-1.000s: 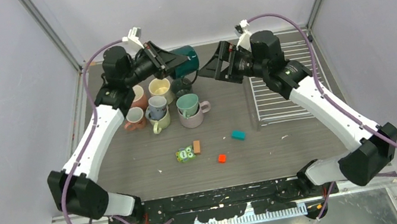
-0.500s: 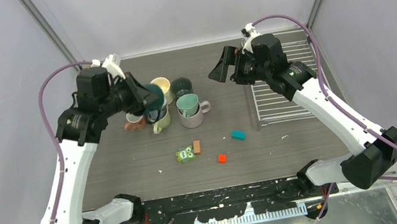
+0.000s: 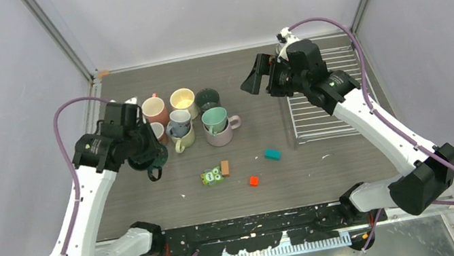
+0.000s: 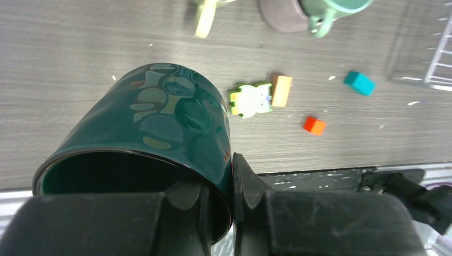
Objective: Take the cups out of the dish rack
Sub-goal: Place the cup at the center of the board.
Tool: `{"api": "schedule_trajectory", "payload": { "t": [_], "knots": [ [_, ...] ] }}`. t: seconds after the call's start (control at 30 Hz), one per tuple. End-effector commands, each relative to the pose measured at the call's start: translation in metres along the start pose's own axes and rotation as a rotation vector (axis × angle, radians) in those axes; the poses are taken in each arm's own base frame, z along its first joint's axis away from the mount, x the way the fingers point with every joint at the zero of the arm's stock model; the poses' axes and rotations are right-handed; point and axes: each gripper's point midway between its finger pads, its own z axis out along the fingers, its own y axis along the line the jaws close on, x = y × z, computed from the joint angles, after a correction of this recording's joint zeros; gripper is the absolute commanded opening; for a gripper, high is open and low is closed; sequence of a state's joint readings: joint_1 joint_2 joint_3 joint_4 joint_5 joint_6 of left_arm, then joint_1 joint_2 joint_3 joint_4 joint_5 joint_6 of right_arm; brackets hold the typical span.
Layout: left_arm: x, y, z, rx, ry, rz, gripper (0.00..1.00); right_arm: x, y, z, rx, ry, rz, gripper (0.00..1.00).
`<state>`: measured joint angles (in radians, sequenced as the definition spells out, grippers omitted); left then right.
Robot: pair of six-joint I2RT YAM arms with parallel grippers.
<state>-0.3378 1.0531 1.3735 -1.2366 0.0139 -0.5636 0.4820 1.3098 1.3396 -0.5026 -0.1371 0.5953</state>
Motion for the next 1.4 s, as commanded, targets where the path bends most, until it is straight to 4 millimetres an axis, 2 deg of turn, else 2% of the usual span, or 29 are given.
{"api": "schedule_trajectory", "payload": {
  "t": [0.0, 0.3, 0.67, 1.07, 1.37],
  "knots": [
    [-0.006, 0.014, 0.022, -0.068, -0.026, 0.018, 0.0, -0.008, 0.0, -0.003, -0.004, -0.043, -0.013, 1.0],
    [0.011, 0.025, 0.084, -0.111, 0.081, 0.026, 0.0, -0.008, -0.006, -0.009, 0.027, -0.058, -0.003, 1.0],
    [0.012, 0.052, 0.146, -0.165, 0.147, -0.036, 0.0, -0.008, -0.005, -0.011, 0.025, -0.06, -0.01, 1.0],
    [0.02, 0.064, 0.18, -0.156, 0.2, -0.086, 0.0, -0.006, -0.008, -0.002, 0.028, -0.043, -0.008, 1.0],
    [0.026, 0.071, 0.188, -0.179, 0.221, -0.086, 0.0, -0.003, -0.008, 0.003, 0.026, -0.03, -0.006, 1.0]
  ]
}}
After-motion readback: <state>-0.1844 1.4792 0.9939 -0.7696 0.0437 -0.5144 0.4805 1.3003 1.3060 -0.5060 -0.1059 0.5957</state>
